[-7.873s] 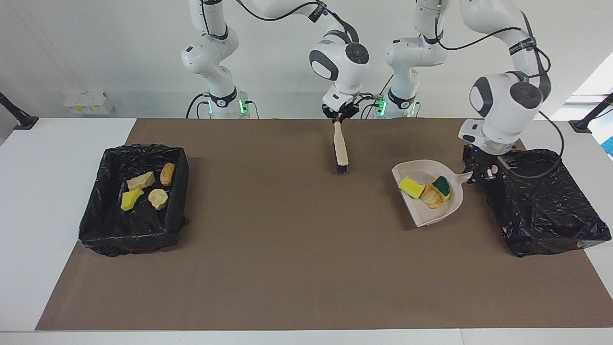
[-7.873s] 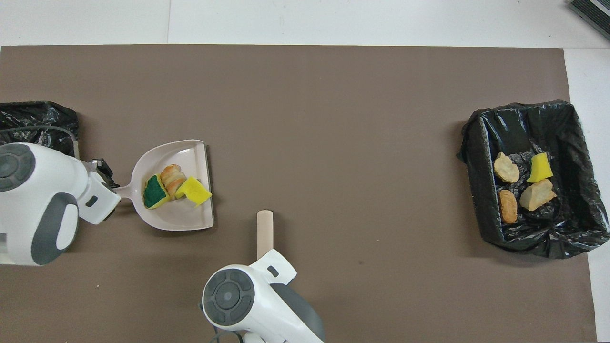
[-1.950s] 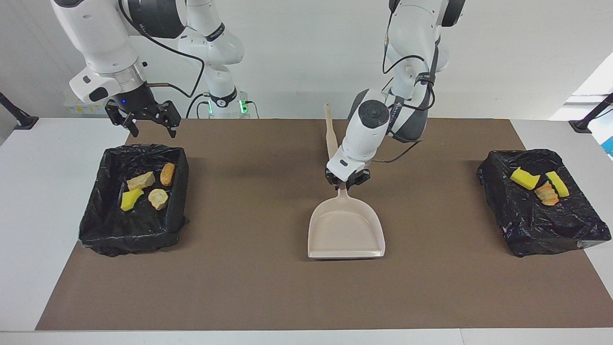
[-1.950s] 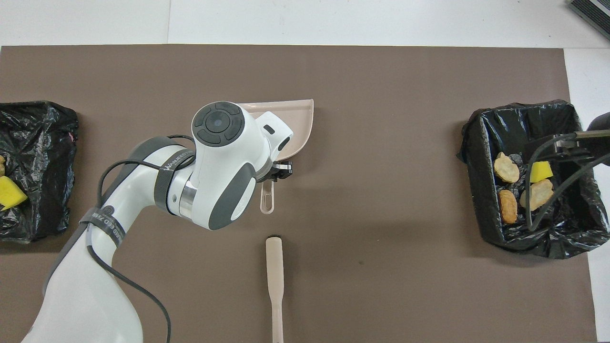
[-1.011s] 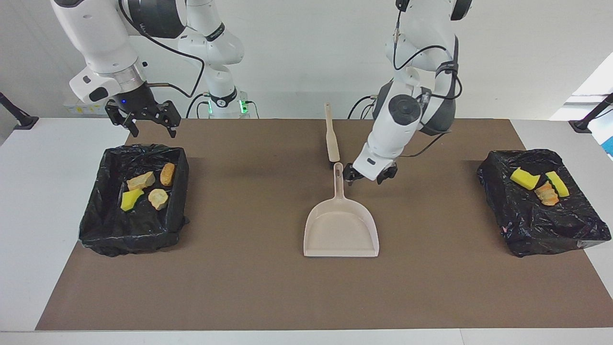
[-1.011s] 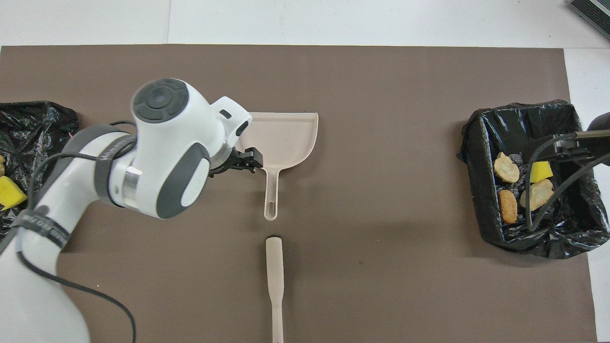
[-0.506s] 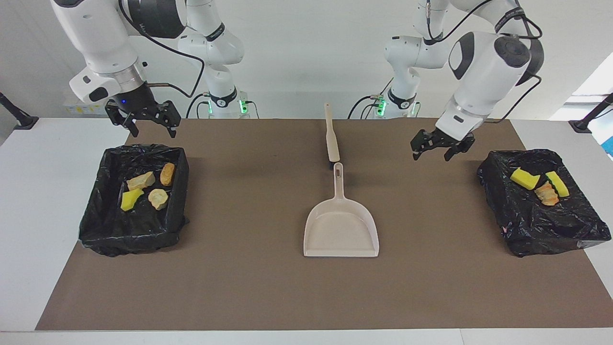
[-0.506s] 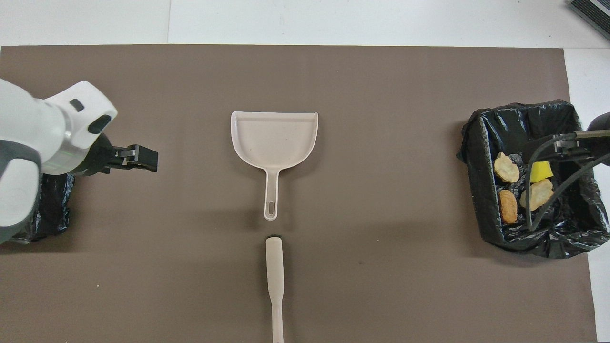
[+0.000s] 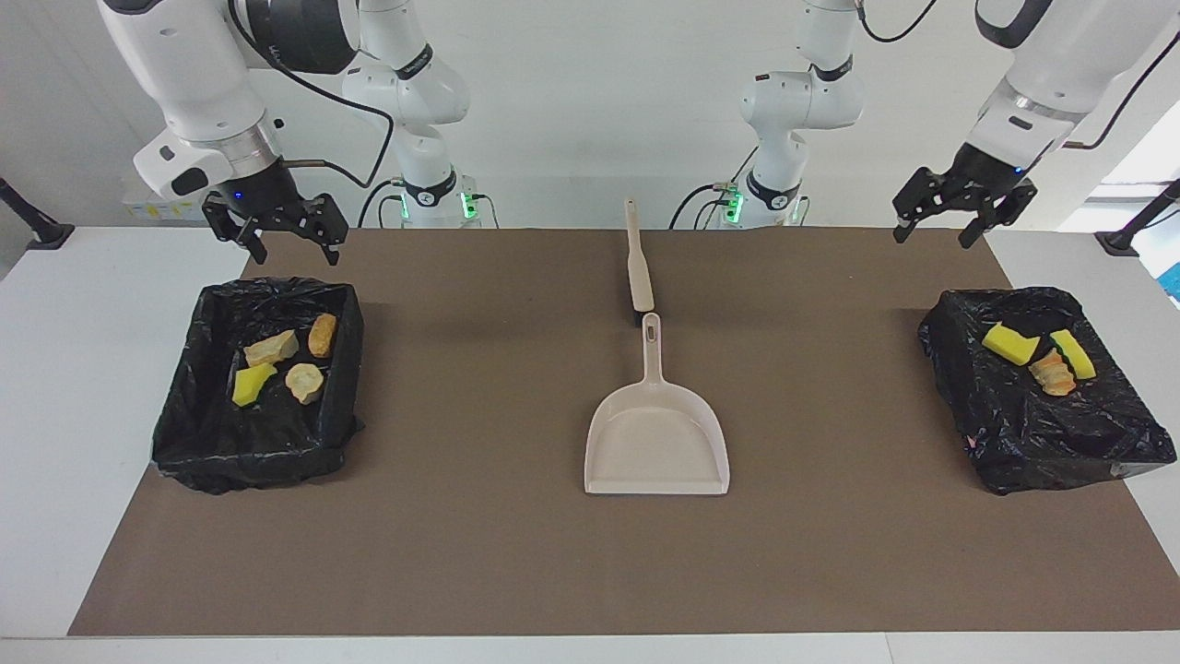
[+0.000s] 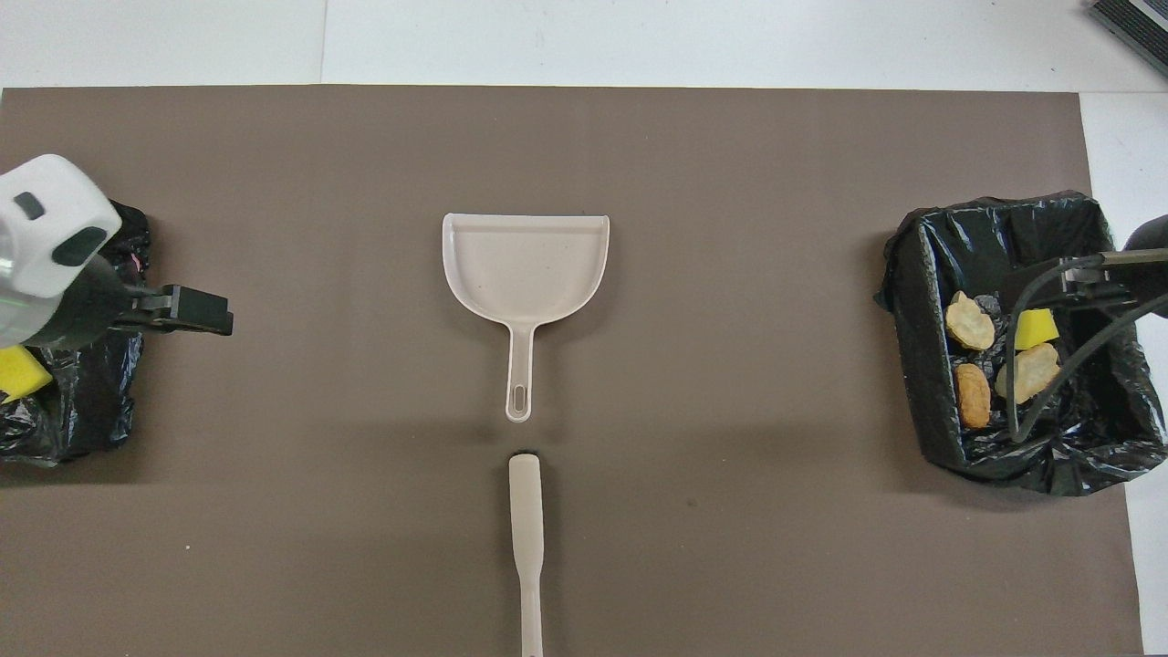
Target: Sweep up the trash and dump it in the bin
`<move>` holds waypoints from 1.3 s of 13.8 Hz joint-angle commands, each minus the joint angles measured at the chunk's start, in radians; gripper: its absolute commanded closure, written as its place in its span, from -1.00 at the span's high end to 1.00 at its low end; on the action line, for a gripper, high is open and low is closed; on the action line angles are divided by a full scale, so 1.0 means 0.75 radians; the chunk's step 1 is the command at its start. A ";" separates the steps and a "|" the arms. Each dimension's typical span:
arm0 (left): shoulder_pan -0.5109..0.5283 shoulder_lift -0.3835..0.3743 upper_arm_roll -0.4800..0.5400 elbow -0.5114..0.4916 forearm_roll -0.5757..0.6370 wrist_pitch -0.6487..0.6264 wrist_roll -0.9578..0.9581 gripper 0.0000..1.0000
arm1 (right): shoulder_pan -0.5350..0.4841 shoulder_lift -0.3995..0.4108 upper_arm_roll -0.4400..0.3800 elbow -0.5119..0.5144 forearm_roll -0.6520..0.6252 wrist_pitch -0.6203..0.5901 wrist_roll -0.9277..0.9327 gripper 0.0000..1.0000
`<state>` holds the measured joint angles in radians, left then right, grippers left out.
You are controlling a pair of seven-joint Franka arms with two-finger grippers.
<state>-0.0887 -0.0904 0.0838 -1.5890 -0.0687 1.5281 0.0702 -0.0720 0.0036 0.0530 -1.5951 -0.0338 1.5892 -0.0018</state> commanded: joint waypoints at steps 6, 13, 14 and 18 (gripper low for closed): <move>0.016 0.131 -0.018 0.258 0.081 -0.123 0.021 1.00 | -0.012 -0.027 0.009 -0.027 0.021 -0.004 0.017 1.00; 0.004 0.063 -0.022 0.151 0.085 -0.105 -0.004 1.00 | -0.012 -0.027 0.009 -0.027 0.021 -0.004 0.017 1.00; 0.006 0.063 -0.022 0.151 0.085 -0.107 -0.008 1.00 | -0.012 -0.027 0.009 -0.027 0.021 -0.004 0.017 1.00; 0.010 0.063 -0.022 0.151 0.083 -0.109 -0.006 1.00 | -0.012 -0.027 0.009 -0.027 0.023 -0.004 0.017 1.00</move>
<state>-0.0839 -0.0155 0.0712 -1.4408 -0.0207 1.4365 0.0723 -0.0720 0.0036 0.0530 -1.5951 -0.0338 1.5892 -0.0018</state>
